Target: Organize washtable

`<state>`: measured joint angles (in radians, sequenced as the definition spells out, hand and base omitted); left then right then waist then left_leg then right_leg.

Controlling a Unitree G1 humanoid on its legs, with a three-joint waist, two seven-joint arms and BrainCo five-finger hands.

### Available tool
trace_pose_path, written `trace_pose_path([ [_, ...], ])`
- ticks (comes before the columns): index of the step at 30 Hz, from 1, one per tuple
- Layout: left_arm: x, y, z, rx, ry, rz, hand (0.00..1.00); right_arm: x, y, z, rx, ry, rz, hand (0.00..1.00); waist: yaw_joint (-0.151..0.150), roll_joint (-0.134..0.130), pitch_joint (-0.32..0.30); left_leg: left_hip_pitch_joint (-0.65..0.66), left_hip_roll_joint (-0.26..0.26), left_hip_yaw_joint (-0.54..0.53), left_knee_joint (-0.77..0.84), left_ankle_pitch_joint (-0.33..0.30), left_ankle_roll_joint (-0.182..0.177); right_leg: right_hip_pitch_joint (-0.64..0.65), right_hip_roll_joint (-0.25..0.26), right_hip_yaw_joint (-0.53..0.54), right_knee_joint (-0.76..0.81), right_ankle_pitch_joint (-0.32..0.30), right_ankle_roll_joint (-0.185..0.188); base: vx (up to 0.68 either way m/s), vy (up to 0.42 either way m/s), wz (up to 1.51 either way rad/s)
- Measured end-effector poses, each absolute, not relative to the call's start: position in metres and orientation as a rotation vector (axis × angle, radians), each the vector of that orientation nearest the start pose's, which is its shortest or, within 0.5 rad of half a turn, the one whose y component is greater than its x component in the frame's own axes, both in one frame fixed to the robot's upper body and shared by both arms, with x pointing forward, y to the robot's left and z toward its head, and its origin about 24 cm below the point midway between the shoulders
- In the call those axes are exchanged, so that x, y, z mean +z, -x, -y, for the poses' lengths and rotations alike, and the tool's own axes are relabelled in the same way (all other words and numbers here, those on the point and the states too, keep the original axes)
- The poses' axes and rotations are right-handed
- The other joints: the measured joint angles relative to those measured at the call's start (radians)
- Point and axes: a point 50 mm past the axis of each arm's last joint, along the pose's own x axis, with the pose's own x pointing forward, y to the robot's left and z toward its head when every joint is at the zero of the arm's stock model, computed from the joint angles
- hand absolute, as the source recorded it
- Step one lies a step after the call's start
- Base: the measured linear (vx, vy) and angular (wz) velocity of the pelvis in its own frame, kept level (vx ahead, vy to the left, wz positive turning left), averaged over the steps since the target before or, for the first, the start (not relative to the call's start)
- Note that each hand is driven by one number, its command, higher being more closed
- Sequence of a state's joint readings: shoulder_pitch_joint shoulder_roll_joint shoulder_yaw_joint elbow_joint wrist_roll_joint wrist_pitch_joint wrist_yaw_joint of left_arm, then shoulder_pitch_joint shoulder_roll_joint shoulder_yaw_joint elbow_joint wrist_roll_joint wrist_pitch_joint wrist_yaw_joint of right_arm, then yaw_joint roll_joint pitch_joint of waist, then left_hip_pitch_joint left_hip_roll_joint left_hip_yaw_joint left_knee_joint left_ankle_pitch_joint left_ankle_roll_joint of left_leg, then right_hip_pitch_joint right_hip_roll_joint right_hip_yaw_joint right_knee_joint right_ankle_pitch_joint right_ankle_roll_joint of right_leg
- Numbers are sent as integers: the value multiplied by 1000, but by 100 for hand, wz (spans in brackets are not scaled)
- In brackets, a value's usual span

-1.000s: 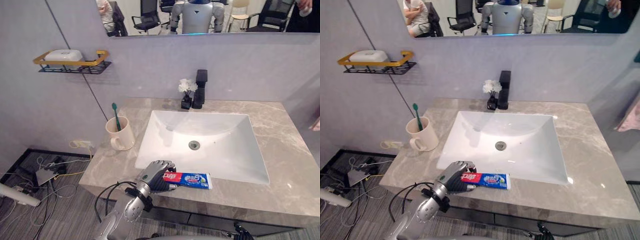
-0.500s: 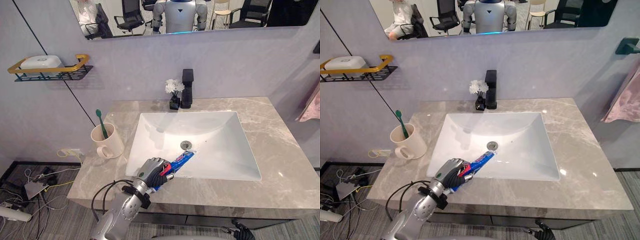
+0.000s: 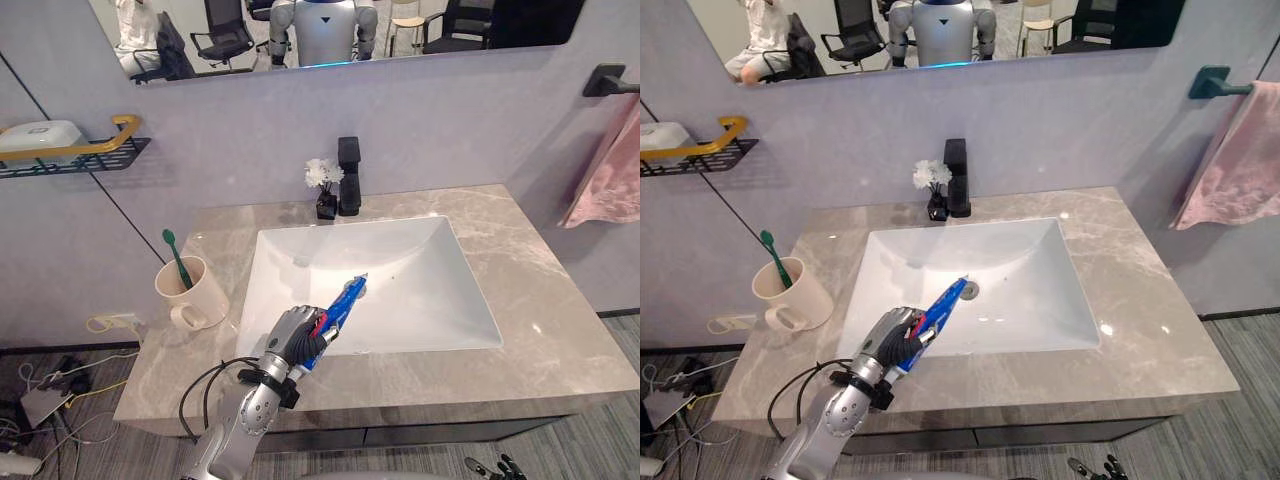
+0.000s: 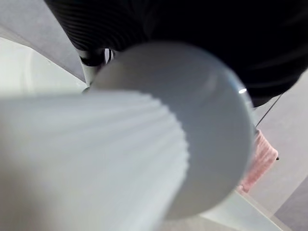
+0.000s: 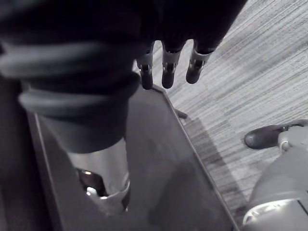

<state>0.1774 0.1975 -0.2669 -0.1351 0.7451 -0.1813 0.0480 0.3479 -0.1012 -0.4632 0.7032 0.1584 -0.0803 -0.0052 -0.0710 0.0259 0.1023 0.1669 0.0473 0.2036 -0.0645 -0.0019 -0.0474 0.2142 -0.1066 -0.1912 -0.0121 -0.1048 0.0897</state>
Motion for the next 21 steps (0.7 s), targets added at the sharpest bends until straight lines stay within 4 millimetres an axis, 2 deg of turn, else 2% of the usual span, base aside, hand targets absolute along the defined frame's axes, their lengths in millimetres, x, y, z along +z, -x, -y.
trace_pose_path([
  [1,43,-208,-117,-282,-863,228,100,-121,-44,284,-687,-126,-838,0,-1,0,-1,-4,0,4,3,-2,2,-4,4,2,1,2,3,-13,1,-20],
  [4,61,-211,-118,-213,-802,283,100,-87,-52,310,-778,-94,-649,0,-10,-8,-6,-14,-2,8,13,-5,4,-11,2,5,0,5,5,2,-1,-2],
  [5,66,-211,-121,-186,-792,302,100,-67,-56,323,-822,-67,-551,0,-13,-15,-11,-14,-1,10,13,-5,5,-11,3,6,0,5,5,0,0,0],
  [7,69,-212,-125,-165,-791,308,100,-43,-59,338,-867,-28,-440,0,-20,-18,-13,-14,0,12,13,-6,5,-12,3,7,0,5,5,0,0,0],
  [9,70,-214,-132,-136,-787,297,100,1,-53,359,-946,53,-262,0,-24,-19,-13,-15,1,15,15,-9,4,-14,3,10,0,5,6,-16,-7,-4],
  [12,72,-215,-139,-115,-791,290,100,44,-43,375,-1019,149,-104,0,-26,-20,-14,-20,3,22,15,-11,4,-27,6,21,6,4,6,-11,-6,-9],
  [13,72,-215,-141,-109,-790,286,100,71,-38,383,-1047,211,-4,0,-30,-23,-16,-30,4,24,19,-11,4,-38,6,25,9,4,6,-7,-6,-12],
  [16,72,-215,-142,-122,-793,277,100,120,-42,390,-1044,297,227,0,-39,-36,-23,-36,5,35,31,-19,4,-45,5,34,13,4,6,1,0,-10],
  [18,71,-215,-141,-129,-794,276,100,141,-52,388,-1010,342,334,0,-46,-43,-28,-36,5,39,37,-24,4,-45,5,38,14,5,6,-4,6,-6],
  [20,71,-215,-140,-140,-785,273,100,168,-71,380,-937,379,491,0,-50,-46,-31,-38,4,41,44,-28,6,-47,1,40,17,5,6,0,0,0],
  [21,71,-215,-138,-158,-772,272,100,185,-89,371,-843,393,582,0,-50,-44,-33,-39,2,41,45,-28,7,-48,-1,41,19,4,6,0,0,0],
])
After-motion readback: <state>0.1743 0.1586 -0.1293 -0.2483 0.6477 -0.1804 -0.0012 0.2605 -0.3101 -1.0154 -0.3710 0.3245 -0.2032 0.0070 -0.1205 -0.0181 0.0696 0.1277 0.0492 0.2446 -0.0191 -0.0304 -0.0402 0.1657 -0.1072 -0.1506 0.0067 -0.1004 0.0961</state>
